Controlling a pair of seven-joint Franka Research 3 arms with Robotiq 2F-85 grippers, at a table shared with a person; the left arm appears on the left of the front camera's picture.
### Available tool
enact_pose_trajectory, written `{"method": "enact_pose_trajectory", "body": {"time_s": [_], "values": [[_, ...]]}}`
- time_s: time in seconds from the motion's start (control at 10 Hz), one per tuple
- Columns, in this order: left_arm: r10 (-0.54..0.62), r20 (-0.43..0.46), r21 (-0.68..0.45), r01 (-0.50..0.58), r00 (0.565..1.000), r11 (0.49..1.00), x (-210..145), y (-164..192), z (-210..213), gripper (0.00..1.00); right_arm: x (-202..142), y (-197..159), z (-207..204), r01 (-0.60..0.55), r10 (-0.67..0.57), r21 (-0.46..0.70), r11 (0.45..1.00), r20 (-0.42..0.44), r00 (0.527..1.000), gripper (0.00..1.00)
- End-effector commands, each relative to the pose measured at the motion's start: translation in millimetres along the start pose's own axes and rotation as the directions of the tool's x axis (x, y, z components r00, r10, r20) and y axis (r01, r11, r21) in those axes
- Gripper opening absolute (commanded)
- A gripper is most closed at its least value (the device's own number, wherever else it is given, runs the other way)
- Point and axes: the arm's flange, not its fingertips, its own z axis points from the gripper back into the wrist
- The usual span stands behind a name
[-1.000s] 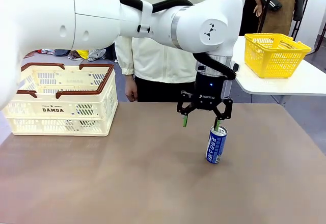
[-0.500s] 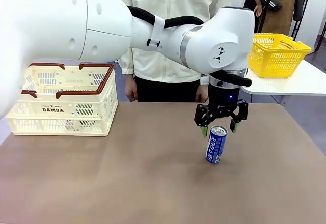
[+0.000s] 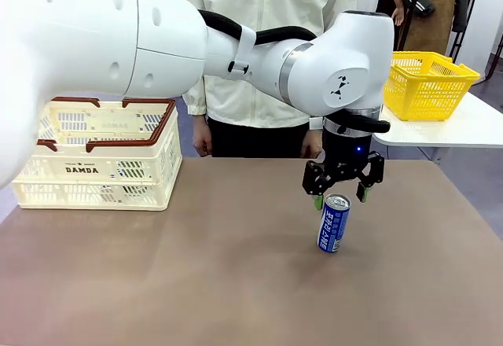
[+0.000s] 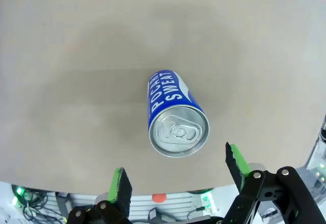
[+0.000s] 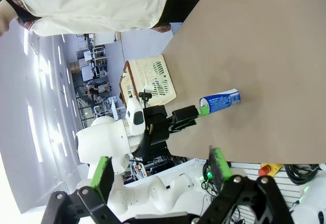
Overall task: Place the drinks into the Shopping basket.
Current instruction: Pick up one drink and place it into the Shopping basket.
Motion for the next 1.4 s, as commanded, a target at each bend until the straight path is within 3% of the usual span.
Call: {"method": "enact_pose_trajectory", "body": {"time_s": [0.0,0.3,1.3], "values": [[-0.023,0.017,0.018,0.022,1.000,1.000,6,-4,-3,1.00,0,3,0,0.012,-0.012,0.009,1.000,-0.003,1.000,1.00],[-0.102,0.039,0.057,0.100,0.994,0.993,21,-4,-23,1.00,0,3,0,0.012,-0.012,0.009,1.000,-0.003,1.000,1.00],[-0.144,-0.008,0.006,0.145,0.989,0.989,25,-9,-59,1.00,0,3,0,0.012,-0.012,0.009,1.000,-0.003,1.000,1.00]]}}
